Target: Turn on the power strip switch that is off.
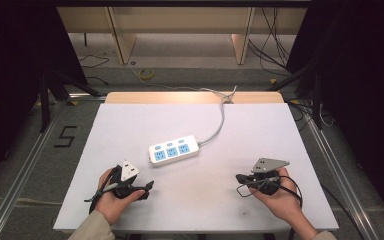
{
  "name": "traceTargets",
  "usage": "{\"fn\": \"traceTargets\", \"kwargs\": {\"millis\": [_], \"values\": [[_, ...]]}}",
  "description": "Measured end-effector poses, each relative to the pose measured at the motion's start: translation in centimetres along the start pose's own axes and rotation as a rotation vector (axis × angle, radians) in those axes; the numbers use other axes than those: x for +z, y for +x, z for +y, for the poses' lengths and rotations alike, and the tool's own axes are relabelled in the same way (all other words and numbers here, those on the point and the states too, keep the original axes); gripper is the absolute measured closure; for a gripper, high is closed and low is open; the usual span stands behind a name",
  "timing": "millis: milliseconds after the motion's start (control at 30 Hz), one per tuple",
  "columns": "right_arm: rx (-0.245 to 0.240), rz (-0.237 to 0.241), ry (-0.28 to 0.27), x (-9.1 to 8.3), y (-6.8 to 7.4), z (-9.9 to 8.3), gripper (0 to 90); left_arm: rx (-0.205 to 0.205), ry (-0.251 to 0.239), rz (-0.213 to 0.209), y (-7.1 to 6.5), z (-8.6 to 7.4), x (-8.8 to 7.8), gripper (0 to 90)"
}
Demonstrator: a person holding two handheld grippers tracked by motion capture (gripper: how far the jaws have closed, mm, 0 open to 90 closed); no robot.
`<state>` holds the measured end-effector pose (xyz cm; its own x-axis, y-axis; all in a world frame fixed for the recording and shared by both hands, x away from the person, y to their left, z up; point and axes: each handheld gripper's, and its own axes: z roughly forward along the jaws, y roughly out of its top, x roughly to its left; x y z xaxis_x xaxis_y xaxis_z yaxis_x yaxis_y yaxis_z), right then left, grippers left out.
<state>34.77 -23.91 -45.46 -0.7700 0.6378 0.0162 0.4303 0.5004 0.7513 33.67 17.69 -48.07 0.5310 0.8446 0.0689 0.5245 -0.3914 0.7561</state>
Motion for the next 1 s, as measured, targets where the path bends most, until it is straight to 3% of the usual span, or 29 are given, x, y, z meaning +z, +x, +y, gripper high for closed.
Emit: {"fn": "traceTargets", "kwargs": {"millis": [500, 1000], "values": [[-0.038, 0.010, 0.019, 1.5, 1.2, 2.3, 90.0, 0.003, -0.001, 0.000, 0.0, 0.0, 0.0, 20.3], [-0.035, 0.007, 0.035, 2.4, 1.5, 3.8, 90.0, -0.003, -0.001, 0.004, 0.0, 0.0, 0.0, 20.7]]}}
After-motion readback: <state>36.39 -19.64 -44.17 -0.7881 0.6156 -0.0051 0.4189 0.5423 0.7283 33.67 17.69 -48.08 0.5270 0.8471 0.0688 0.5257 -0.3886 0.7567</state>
